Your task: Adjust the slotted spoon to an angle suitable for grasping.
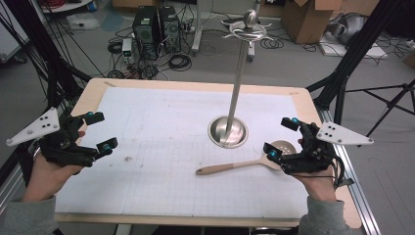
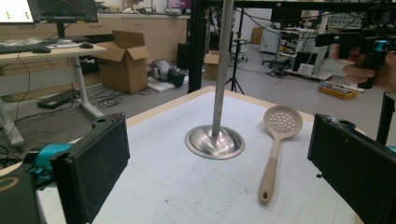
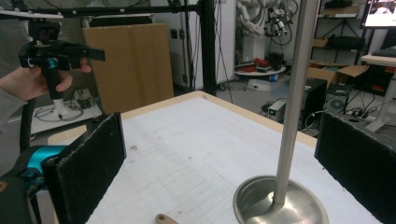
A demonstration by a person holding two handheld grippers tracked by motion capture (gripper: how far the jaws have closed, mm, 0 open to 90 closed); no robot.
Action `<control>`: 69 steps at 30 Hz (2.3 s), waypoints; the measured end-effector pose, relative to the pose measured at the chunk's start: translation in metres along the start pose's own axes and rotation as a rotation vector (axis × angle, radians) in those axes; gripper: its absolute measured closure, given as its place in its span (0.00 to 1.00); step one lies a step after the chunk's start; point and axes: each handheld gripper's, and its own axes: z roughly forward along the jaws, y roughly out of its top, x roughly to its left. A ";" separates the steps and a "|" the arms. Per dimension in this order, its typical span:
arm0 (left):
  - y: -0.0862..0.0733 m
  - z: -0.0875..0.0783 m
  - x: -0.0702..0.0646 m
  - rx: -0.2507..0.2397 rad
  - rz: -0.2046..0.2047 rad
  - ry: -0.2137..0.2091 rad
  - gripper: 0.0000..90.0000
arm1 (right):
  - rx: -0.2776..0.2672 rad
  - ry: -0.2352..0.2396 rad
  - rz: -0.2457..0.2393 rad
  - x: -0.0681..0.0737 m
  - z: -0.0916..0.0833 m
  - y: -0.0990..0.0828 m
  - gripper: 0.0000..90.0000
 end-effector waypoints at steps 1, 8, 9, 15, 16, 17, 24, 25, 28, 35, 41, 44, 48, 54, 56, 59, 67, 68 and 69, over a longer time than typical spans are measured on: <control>0.000 0.000 0.000 -0.001 -0.001 0.004 0.07 | 0.002 -0.001 -0.001 0.000 0.001 -0.001 0.01; -0.001 0.001 -0.002 0.001 -0.004 0.003 0.07 | 0.005 -0.007 0.002 0.000 0.002 -0.003 0.01; -0.001 0.001 -0.001 0.004 -0.002 0.003 0.07 | 0.005 -0.007 0.002 0.000 0.002 -0.003 0.01; -0.002 0.003 -0.001 0.013 -0.006 -0.006 0.07 | 0.042 -0.011 0.004 -0.005 0.007 -0.010 0.05; -0.002 0.003 -0.001 0.014 -0.007 -0.005 0.07 | 0.051 -0.014 0.001 -0.006 0.008 -0.011 0.06; -0.002 0.004 -0.001 0.014 -0.009 -0.005 0.07 | 0.054 -0.011 0.002 -0.007 0.009 -0.013 0.08; -0.005 0.006 -0.003 0.024 -0.011 -0.015 0.07 | 0.108 0.033 -0.016 -0.009 0.017 -0.023 0.31; -0.005 0.006 -0.003 0.024 -0.011 -0.015 0.07 | 0.108 0.033 -0.016 -0.009 0.017 -0.023 0.31; -0.005 0.006 -0.004 0.027 -0.011 -0.016 0.07 | 0.138 0.046 -0.052 -0.009 0.021 -0.029 0.43; -0.006 0.008 -0.003 0.032 -0.010 -0.012 0.07 | 0.156 0.050 -0.064 -0.014 0.022 -0.040 0.63; -0.008 0.009 -0.004 0.042 -0.009 -0.016 0.07 | 0.175 0.057 -0.055 -0.019 0.023 -0.050 0.82; -0.008 0.010 -0.004 0.042 -0.012 -0.017 0.07 | 0.210 0.059 -0.039 -0.023 0.028 -0.057 0.94; -0.008 0.009 -0.003 0.044 -0.012 -0.015 0.07 | 0.231 0.045 -0.035 -0.025 0.031 -0.063 0.99; -0.009 0.009 -0.003 0.043 -0.014 -0.013 0.07 | 0.270 0.034 -0.040 -0.027 0.039 -0.079 0.99; -0.009 0.009 -0.003 0.044 -0.013 -0.013 0.07 | 0.289 0.030 -0.052 -0.028 0.043 -0.085 0.99; -0.010 0.009 -0.002 0.046 -0.016 -0.013 0.07 | 0.313 0.012 -0.074 -0.029 0.047 -0.094 0.99; -0.012 0.008 -0.001 0.053 -0.019 -0.007 0.07 | 0.391 -0.010 -0.024 -0.034 0.058 -0.110 1.00; -0.012 0.008 -0.001 0.053 -0.020 -0.008 0.07 | 0.400 -0.013 -0.018 -0.035 0.059 -0.112 1.00; -0.012 0.007 -0.001 0.053 -0.022 -0.007 0.07 | 0.408 -0.014 -0.013 -0.035 0.061 -0.113 1.00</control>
